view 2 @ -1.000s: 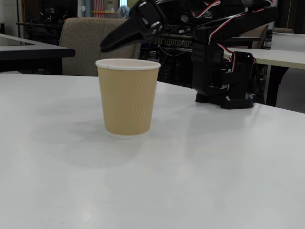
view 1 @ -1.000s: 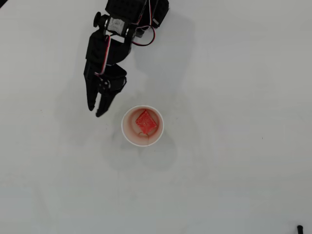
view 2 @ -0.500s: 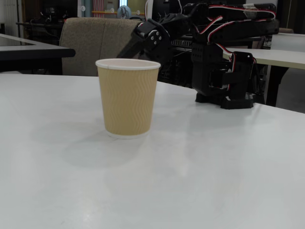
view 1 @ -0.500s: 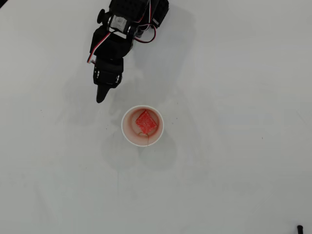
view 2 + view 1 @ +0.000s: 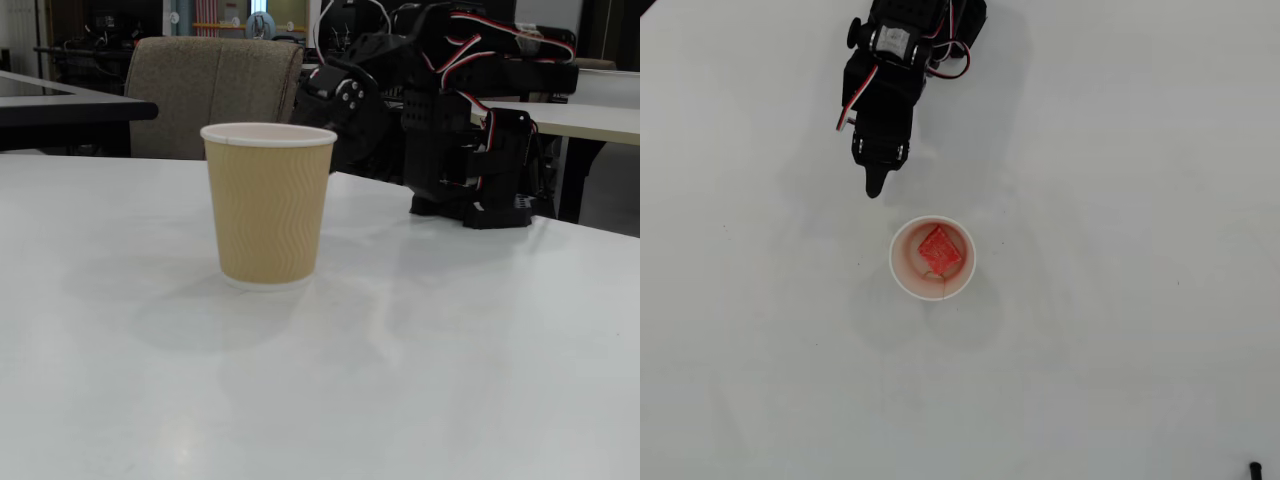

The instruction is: Grasp a red cube and put it in the cup.

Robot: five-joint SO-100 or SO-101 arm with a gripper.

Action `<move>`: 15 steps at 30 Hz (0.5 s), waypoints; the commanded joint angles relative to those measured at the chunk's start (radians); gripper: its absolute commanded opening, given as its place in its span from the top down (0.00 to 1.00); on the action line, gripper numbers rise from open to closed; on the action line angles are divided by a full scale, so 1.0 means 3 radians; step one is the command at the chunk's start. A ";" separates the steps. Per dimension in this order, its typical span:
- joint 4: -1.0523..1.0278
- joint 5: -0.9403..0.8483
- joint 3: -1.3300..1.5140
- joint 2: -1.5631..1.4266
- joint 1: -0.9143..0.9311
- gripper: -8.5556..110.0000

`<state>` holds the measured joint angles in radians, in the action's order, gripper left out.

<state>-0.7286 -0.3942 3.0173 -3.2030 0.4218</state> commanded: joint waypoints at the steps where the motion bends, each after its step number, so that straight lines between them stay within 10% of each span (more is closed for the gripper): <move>1: -0.0251 0.0015 0.0010 -0.0138 -0.0082 0.88; 15: -0.0522 0.0874 0.0174 -0.0143 -0.0102 0.93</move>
<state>-0.9081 -0.1948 3.0511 -3.2367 0.3896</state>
